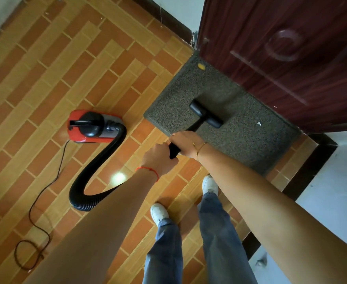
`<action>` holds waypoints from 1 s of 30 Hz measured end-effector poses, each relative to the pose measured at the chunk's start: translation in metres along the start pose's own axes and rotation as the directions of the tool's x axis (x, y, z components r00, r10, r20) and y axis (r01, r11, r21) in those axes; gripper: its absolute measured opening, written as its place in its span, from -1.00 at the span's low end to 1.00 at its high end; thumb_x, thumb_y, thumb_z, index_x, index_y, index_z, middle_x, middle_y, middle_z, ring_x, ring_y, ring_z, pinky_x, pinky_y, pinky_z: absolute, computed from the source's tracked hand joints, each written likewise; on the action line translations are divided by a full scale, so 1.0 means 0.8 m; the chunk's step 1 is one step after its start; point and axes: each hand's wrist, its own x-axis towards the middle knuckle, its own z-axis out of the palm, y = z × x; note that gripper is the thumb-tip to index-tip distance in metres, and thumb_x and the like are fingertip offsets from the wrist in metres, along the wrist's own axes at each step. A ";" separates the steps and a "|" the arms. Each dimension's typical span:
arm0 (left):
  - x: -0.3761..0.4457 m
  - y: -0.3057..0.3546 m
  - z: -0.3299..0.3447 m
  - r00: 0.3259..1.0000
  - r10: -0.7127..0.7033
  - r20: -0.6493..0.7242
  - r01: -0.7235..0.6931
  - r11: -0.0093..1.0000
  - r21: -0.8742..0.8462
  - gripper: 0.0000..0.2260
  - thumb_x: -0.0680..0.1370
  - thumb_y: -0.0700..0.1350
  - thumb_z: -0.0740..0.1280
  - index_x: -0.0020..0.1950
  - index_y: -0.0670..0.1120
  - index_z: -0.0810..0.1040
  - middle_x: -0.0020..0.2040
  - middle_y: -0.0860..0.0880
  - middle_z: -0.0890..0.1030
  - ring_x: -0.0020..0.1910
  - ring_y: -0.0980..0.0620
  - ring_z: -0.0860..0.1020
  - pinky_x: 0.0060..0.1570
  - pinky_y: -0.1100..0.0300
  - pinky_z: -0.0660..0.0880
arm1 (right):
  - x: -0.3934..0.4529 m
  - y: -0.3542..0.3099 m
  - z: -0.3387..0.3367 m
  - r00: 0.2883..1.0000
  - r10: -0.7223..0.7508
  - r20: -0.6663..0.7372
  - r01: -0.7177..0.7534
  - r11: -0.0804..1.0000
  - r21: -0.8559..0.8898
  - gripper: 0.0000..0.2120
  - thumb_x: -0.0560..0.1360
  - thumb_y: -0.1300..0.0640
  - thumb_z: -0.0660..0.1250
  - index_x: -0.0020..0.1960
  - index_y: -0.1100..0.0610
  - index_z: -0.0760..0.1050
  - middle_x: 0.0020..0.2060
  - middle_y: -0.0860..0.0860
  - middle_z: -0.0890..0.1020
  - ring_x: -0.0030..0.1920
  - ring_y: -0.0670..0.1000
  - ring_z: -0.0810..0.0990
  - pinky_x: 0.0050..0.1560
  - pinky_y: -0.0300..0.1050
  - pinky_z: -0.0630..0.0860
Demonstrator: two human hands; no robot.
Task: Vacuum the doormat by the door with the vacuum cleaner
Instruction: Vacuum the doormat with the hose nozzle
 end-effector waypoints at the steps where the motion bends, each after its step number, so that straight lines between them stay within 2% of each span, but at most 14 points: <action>1: -0.010 -0.016 0.002 1.000 -0.001 0.002 0.001 1.000 0.006 -0.81 0.49 -0.01 0.27 -0.03 -0.11 0.45 -0.26 -0.02 0.46 -0.30 -0.06 0.51 -0.40 0.17 0.38 | 0.003 -0.018 0.005 1.000 -0.003 0.003 0.003 1.000 -0.004 -0.81 0.53 0.30 0.22 0.10 0.16 0.48 0.03 0.08 0.59 0.03 0.11 0.62 -0.21 -0.07 0.45; 7: -0.062 -0.108 0.018 1.000 0.012 -0.027 -0.011 0.998 0.057 -0.79 0.50 0.01 0.27 -0.03 -0.12 0.44 -0.29 0.01 0.41 -0.28 -0.05 0.50 -0.41 0.16 0.36 | 0.013 -0.120 0.032 1.000 -0.015 0.021 0.015 1.000 0.023 -0.82 0.51 0.35 0.22 0.07 0.17 0.47 0.02 0.10 0.57 0.01 0.12 0.60 -0.17 -0.03 0.50; 13: -0.109 -0.182 0.035 1.000 -0.009 -0.027 0.009 1.000 0.023 -0.79 0.49 0.02 0.27 -0.01 -0.10 0.46 -0.23 -0.03 0.50 -0.29 -0.03 0.54 -0.39 0.15 0.45 | 0.023 -0.202 0.055 0.999 -0.033 0.036 0.032 0.999 0.036 -0.87 0.51 0.33 0.22 0.01 0.16 0.44 -0.02 0.09 0.58 -0.05 0.11 0.61 -0.16 -0.02 0.54; 17: -0.127 -0.217 0.033 0.999 -0.036 -0.035 0.037 0.999 0.011 -0.83 0.49 0.00 0.27 -0.03 -0.08 0.44 -0.24 -0.01 0.49 -0.32 0.01 0.51 -0.41 0.19 0.40 | 0.033 -0.240 0.060 0.998 -0.054 0.013 0.054 0.998 0.013 -0.86 0.52 0.32 0.22 0.05 0.18 0.45 -0.01 0.10 0.58 -0.04 0.12 0.61 -0.20 -0.05 0.48; 19: -0.132 -0.229 0.032 0.998 -0.048 -0.045 0.048 0.999 0.007 -0.84 0.49 -0.01 0.27 -0.05 -0.08 0.43 -0.24 -0.01 0.48 -0.34 0.03 0.48 -0.44 0.22 0.36 | 0.038 -0.254 0.060 0.998 -0.064 0.001 0.064 0.998 0.001 -0.84 0.52 0.32 0.23 0.08 0.18 0.45 0.01 0.10 0.58 -0.02 0.12 0.61 -0.18 -0.06 0.47; 25: -0.135 -0.250 0.032 0.996 -0.049 -0.070 0.051 0.998 0.022 -0.82 0.49 0.01 0.27 -0.03 -0.09 0.44 -0.25 -0.01 0.48 -0.32 0.00 0.49 -0.40 0.19 0.39 | 0.050 -0.269 0.062 0.998 -0.066 -0.005 0.066 0.998 0.011 -0.84 0.51 0.33 0.25 0.07 0.17 0.46 -0.01 0.09 0.58 -0.05 0.11 0.63 -0.17 -0.05 0.54; 30: -0.124 -0.241 0.026 0.996 -0.035 -0.087 0.040 0.998 0.057 -0.83 0.52 0.01 0.25 -0.02 -0.08 0.42 -0.28 0.01 0.44 -0.36 0.05 0.43 -0.47 0.24 0.28 | 0.056 -0.257 0.059 0.997 -0.079 -0.014 0.079 0.997 -0.004 -0.82 0.51 0.34 0.25 0.07 0.16 0.47 0.00 0.07 0.58 -0.03 0.09 0.62 -0.13 -0.04 0.57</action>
